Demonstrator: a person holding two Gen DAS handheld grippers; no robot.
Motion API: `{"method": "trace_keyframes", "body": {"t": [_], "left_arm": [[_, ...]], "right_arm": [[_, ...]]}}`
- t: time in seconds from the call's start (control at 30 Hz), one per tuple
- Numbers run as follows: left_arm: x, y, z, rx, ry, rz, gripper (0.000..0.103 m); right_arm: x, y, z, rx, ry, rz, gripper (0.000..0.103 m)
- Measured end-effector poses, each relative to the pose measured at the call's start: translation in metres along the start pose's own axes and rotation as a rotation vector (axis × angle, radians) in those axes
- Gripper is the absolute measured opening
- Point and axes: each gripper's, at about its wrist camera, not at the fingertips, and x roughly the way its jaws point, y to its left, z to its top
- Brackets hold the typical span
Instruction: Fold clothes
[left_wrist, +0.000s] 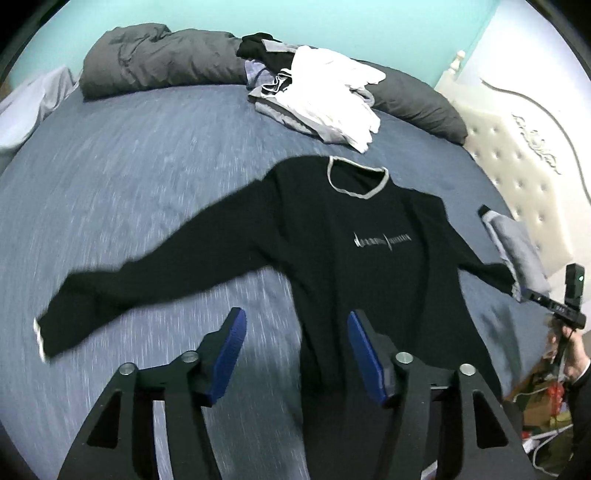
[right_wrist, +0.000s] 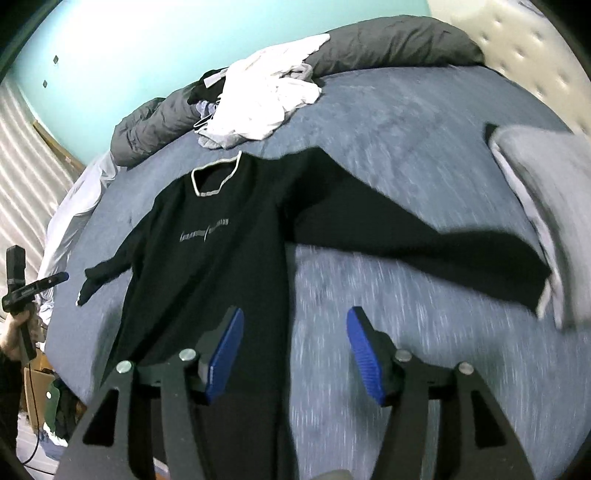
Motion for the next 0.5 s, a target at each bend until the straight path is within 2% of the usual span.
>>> {"method": "trace_keyframes", "body": {"t": [0.1,0.2,0.5], "left_arm": [[0.033,0.004,0.031,0.018,0.015,0.011,0.065],[0.061,0.005,0.053,0.042,0.031,0.017,0.065],[0.144,0.026,0.112,0.067,0.071,0.050,0.066]], "right_arm": [[0.026,0.005,0.031,-0.032,0.006,-0.001,0.061],[0.057,0.012,0.066,-0.073,0.017,-0.005,0.064],[0.133,0.022,0.147,-0.168,0.036,-0.068,0.064]]}}
